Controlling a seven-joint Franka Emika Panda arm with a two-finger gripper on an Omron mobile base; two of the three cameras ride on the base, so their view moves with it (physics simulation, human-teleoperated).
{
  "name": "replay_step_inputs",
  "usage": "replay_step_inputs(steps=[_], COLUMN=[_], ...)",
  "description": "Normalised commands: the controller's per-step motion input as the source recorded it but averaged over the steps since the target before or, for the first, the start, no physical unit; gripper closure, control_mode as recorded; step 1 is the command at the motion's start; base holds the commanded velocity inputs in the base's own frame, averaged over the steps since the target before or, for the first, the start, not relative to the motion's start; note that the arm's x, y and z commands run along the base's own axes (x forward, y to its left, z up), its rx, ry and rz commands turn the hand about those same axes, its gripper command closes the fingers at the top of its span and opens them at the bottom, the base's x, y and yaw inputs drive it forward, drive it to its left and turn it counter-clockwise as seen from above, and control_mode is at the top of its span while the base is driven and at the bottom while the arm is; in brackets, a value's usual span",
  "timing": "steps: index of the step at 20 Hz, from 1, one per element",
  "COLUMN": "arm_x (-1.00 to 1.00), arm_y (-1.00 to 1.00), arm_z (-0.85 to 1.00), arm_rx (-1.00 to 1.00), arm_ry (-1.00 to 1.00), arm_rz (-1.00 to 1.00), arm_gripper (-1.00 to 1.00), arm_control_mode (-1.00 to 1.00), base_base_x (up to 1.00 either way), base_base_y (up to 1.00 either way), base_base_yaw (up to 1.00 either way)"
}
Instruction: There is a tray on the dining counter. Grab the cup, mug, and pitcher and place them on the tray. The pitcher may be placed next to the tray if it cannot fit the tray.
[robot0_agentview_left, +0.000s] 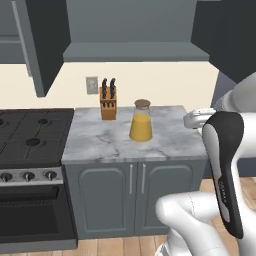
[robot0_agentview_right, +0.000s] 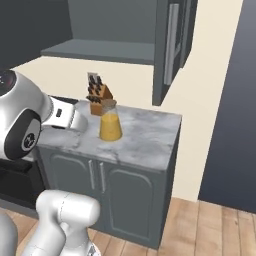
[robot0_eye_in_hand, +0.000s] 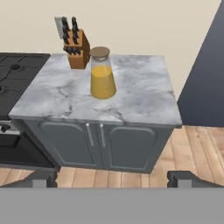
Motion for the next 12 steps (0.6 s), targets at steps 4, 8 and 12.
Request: replay_step_inputs(steps=[4, 8, 12], arm_x=[0.00, 0.00, 0.00], arm_y=[0.00, 0.00, 0.00], arm_z=[0.00, 0.00, 0.00], arm_rx=[0.00, 0.00, 0.00], arm_ry=[0.00, 0.00, 0.00], arm_rz=[0.00, 0.00, 0.00], arm_gripper=[-1.00, -1.00, -1.00], arm_control_mode=[1.00, 1.00, 1.00], base_base_x=[0.52, 0.46, 0.43], base_base_y=[0.00, 0.00, -0.01], base_base_yaw=[0.04, 0.14, 0.16])
